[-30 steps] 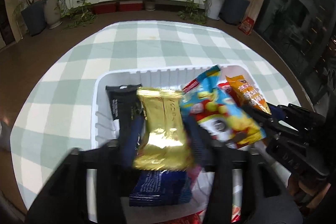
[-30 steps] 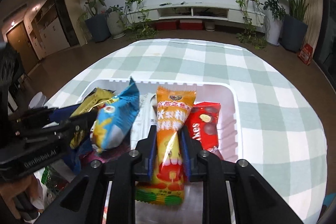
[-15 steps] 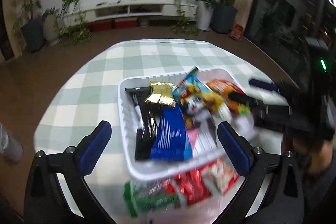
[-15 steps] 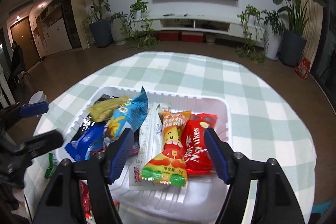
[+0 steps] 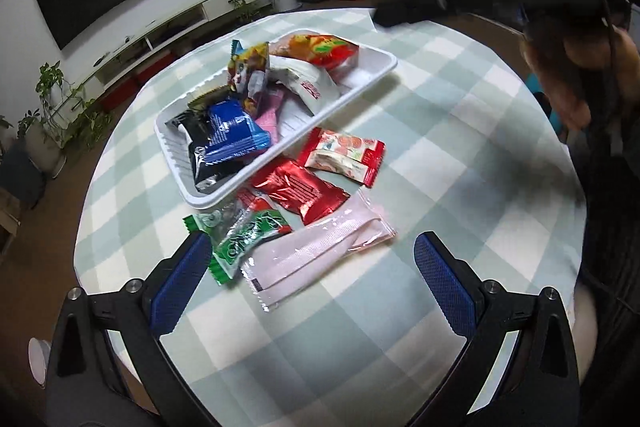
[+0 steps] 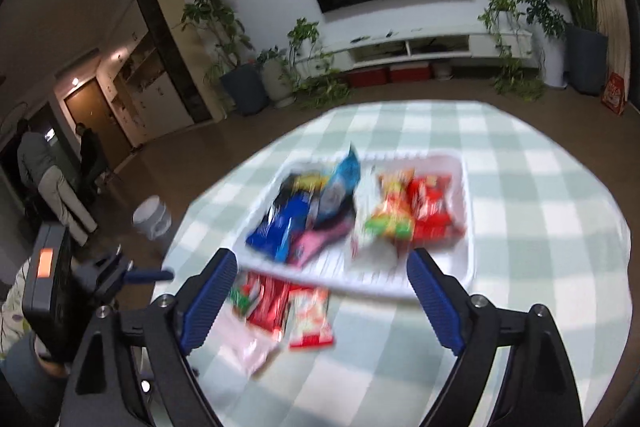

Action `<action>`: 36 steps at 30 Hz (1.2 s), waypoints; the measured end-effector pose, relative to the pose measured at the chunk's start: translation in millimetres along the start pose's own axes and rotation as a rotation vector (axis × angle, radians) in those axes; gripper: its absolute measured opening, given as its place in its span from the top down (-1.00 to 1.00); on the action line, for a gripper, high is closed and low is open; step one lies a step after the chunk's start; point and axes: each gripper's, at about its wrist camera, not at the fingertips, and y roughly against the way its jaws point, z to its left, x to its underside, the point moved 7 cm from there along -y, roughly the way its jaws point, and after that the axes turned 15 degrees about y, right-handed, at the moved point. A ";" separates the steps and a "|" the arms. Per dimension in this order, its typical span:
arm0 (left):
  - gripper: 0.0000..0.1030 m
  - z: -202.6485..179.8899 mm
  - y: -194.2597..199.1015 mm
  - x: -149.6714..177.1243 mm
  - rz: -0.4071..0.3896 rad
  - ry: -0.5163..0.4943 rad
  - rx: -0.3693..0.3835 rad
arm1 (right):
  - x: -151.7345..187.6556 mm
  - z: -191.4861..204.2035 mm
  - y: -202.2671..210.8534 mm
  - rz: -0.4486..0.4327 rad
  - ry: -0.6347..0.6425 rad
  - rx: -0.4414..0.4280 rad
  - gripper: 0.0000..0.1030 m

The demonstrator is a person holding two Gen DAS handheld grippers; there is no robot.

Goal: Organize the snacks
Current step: 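Move both grippers back toward the pink wrapper and red candy, then grasp the pink wrapper with the left gripper while the right gripper grasps the strawberry candy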

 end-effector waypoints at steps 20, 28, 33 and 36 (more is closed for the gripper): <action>-0.68 -12.1 -62.0 -0.5 0.210 -0.194 0.168 | 57.9 30.1 -111.6 0.359 0.195 0.048 -0.15; -0.11 -11.1 -73.2 4.2 0.263 -0.155 0.229 | 61.5 33.3 -106.4 0.391 0.254 0.082 0.09; -0.07 -8.4 -73.2 6.5 0.305 -0.125 0.199 | 65.5 29.5 -99.7 0.407 0.235 0.072 0.09; -0.12 -4.3 -74.7 9.1 0.344 -0.082 0.168 | 66.4 27.8 -98.9 0.409 0.224 0.068 0.09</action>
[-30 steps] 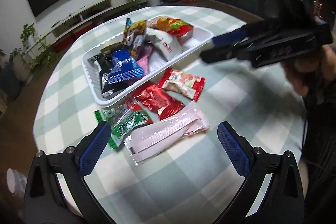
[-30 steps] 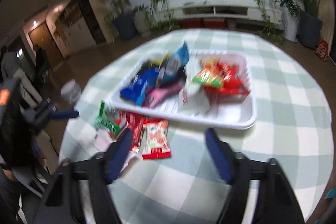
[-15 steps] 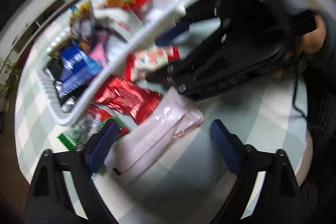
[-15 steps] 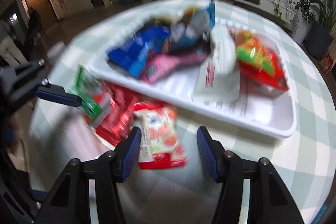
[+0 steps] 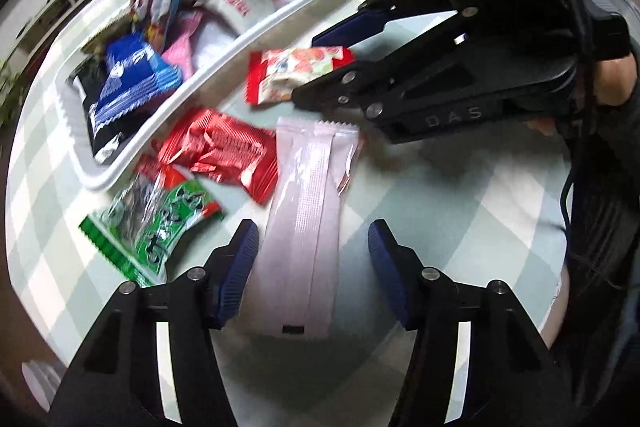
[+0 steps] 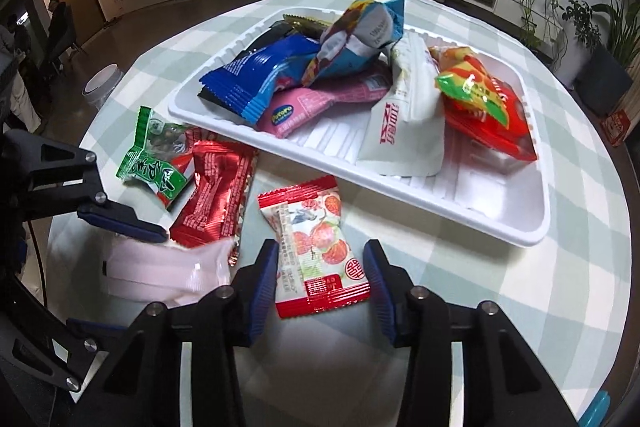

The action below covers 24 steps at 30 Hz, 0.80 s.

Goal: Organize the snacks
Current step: 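Grasp the pink wrapper with the left gripper while the right gripper grasps the strawberry candy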

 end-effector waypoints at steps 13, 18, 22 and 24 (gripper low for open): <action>0.28 -10.6 6.0 16.0 -0.027 0.218 -0.058 | 1.6 -0.4 1.4 -0.004 -0.013 -0.016 0.11; 0.43 -19.5 7.2 20.5 -0.052 0.252 -0.098 | 6.8 -4.5 5.0 -0.009 -0.047 -0.026 0.19; 0.47 -28.6 10.2 20.3 -0.096 0.289 -0.132 | 13.1 -11.1 9.4 -0.015 -0.076 -0.017 0.20; 0.47 -31.2 17.7 20.8 -0.128 0.300 -0.150 | 15.8 -16.3 14.2 -0.028 -0.099 -0.015 0.20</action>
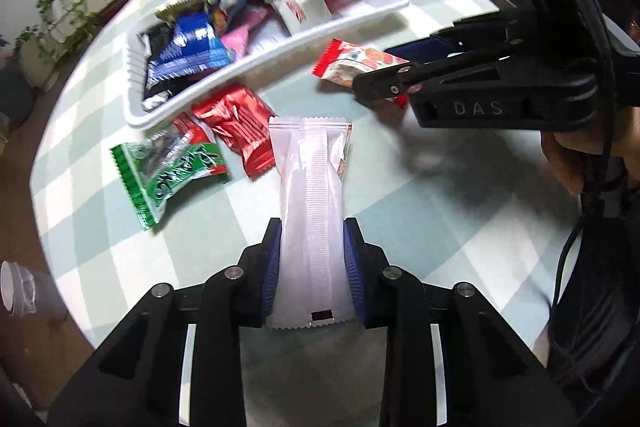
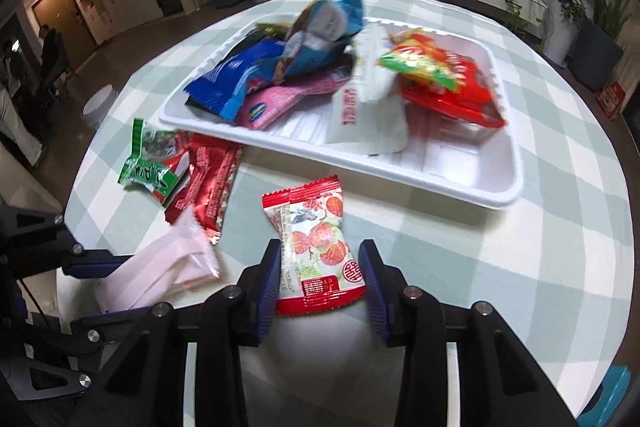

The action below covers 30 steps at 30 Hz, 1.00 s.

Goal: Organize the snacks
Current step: 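Grasp the pink wrapper with the left gripper while the right gripper grasps the strawberry candy, then lower the pink wrapper and strawberry candy into the tray, opening both grippers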

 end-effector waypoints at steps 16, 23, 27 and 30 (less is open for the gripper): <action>0.47 22.9 70.6 -34.5 -0.210 0.193 0.090 | -7.8 -44.2 66.4 -0.265 -0.182 0.025 0.21; 0.47 57.8 88.7 -102.1 -0.322 0.328 0.162 | -30.3 -61.5 91.6 -0.377 -0.211 0.064 0.21; 0.47 71.0 85.0 -138.6 -0.354 0.360 0.177 | -51.3 -75.6 95.0 -0.391 -0.214 0.069 0.21; 0.47 77.5 75.7 -158.2 -0.360 0.376 0.191 | -70.7 -82.7 89.7 -0.386 -0.193 0.082 0.21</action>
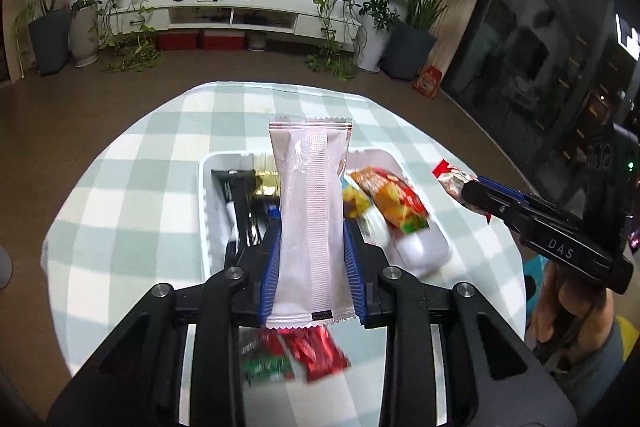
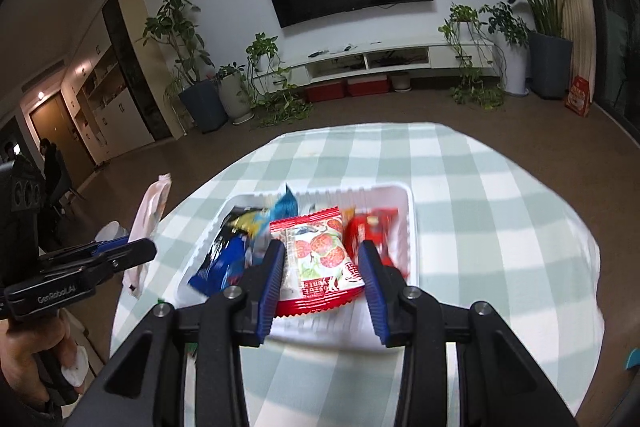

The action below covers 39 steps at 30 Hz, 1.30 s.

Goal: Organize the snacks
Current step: 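Lower the pink wrapper and strawberry candy into the tray, opening both grippers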

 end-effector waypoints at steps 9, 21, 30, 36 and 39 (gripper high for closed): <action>0.46 15.2 -61.8 -5.5 0.051 -0.004 -0.011 | -40.2 5.5 -58.2 0.024 0.038 0.012 0.21; 0.37 23.9 -115.1 8.2 0.104 -0.038 -0.043 | 2.6 4.2 -113.2 0.162 0.112 0.102 0.19; -0.22 30.1 -118.9 11.0 0.098 -0.029 -0.046 | 8.9 12.6 -113.8 0.173 0.150 0.095 0.08; -0.36 28.5 -112.6 10.9 0.085 -0.032 -0.037 | 6.6 16.9 -107.3 0.167 0.171 0.097 -0.13; -0.37 26.9 -104.4 11.4 0.075 -0.022 -0.037 | 1.8 18.3 -100.4 0.147 0.172 0.099 -0.17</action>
